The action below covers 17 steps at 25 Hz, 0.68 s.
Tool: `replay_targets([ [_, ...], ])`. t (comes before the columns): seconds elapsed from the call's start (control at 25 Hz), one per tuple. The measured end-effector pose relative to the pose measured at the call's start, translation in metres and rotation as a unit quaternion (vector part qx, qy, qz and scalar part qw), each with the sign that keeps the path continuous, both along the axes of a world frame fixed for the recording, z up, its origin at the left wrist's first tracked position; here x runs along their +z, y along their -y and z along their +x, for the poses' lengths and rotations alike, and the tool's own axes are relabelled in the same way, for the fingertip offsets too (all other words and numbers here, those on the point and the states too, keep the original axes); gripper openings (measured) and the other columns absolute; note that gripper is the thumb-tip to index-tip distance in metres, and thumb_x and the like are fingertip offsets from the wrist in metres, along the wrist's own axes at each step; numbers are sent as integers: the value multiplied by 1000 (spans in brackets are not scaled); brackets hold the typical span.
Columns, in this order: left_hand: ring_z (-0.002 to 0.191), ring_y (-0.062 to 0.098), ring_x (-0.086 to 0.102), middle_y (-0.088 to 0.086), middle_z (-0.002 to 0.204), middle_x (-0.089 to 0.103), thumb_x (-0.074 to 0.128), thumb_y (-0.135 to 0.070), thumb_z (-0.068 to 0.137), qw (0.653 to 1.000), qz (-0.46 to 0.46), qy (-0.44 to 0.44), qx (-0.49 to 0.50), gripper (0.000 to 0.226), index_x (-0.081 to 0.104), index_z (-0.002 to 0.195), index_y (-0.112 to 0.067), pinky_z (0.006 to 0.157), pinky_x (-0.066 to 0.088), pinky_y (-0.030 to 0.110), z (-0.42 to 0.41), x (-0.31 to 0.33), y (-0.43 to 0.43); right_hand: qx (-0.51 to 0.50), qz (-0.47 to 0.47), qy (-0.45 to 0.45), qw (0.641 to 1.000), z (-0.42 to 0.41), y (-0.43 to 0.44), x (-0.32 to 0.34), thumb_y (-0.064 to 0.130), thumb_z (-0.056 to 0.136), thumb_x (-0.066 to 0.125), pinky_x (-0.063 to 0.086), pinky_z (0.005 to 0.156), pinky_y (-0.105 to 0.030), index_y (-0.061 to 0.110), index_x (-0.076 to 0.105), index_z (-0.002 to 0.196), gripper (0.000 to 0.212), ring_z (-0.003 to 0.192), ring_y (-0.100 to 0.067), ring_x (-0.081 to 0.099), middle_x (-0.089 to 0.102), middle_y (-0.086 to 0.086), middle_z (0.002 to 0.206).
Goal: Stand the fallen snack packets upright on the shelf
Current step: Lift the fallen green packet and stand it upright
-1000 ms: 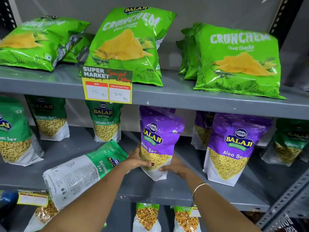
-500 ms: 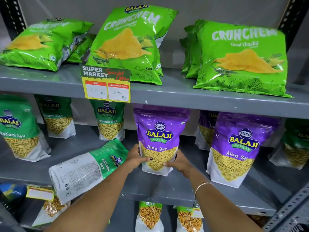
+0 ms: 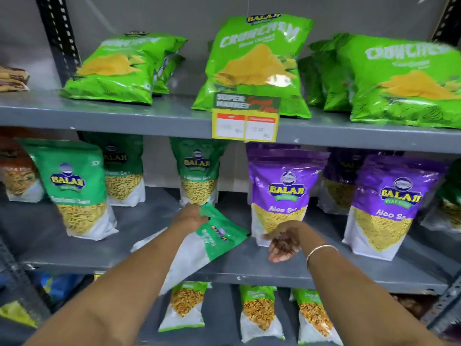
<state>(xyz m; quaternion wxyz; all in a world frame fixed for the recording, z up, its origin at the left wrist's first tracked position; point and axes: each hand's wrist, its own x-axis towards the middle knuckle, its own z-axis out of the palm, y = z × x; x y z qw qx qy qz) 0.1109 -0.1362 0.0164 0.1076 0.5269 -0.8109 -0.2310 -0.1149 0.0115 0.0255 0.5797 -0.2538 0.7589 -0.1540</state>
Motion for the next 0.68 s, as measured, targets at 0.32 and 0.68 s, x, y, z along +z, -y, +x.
replay_targets([
  [0.32, 95, 26, 67, 14, 100, 74, 81, -50, 55, 933, 348, -91, -22, 54, 73, 89, -9, 102, 48, 43, 109, -24, 52, -204, -144, 142, 958, 151, 55, -49, 32, 71, 72, 52, 59, -41, 15, 57, 106, 42, 45, -24, 63, 65, -11, 83],
  [0.68, 81, 20, 58, 4, 83, 60, 69, -8, 79, 903, 403, -144, -40, 16, 56, 89, -7, 76, 50, 38, 122, 17, 33, -172, -311, 84, 931, 161, 45, 12, 12, 78, 70, 56, 64, -34, 18, 63, 89, 15, 70, -13, 62, 68, 3, 82],
])
